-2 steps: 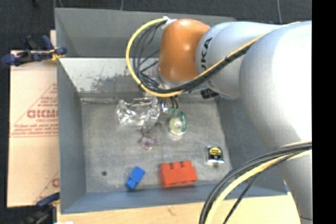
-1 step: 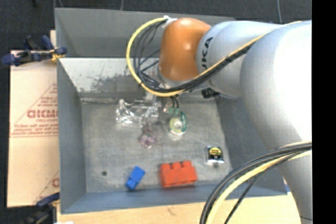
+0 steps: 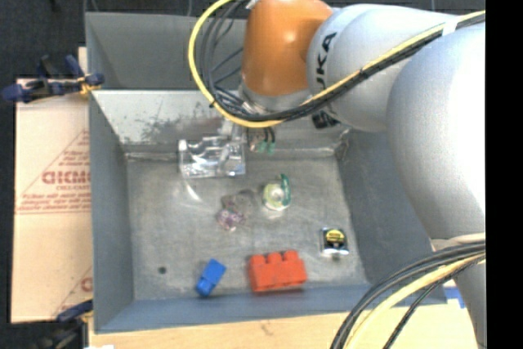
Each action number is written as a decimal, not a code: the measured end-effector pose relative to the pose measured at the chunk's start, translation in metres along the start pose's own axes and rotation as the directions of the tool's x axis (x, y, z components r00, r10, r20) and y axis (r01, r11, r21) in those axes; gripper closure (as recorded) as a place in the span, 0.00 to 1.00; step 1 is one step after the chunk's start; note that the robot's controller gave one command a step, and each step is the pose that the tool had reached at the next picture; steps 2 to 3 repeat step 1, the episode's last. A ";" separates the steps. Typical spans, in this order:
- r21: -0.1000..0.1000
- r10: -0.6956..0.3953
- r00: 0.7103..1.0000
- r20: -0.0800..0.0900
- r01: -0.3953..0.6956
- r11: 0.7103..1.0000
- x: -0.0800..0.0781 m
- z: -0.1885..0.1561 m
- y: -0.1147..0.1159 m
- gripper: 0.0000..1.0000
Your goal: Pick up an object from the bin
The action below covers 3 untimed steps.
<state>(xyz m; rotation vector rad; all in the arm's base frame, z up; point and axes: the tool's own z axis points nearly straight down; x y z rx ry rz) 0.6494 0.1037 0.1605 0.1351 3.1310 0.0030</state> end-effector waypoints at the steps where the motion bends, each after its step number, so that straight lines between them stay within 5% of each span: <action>1: 0.000 -0.014 1.000 0.000 0.014 1.000 0.021 -0.094 0.008 1.00; 3: 0.000 -0.014 1.000 0.000 0.014 1.000 0.021 -0.094 0.008 1.00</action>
Offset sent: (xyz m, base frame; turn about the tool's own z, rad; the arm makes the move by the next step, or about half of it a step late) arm -0.0228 0.0097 0.0894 -0.0079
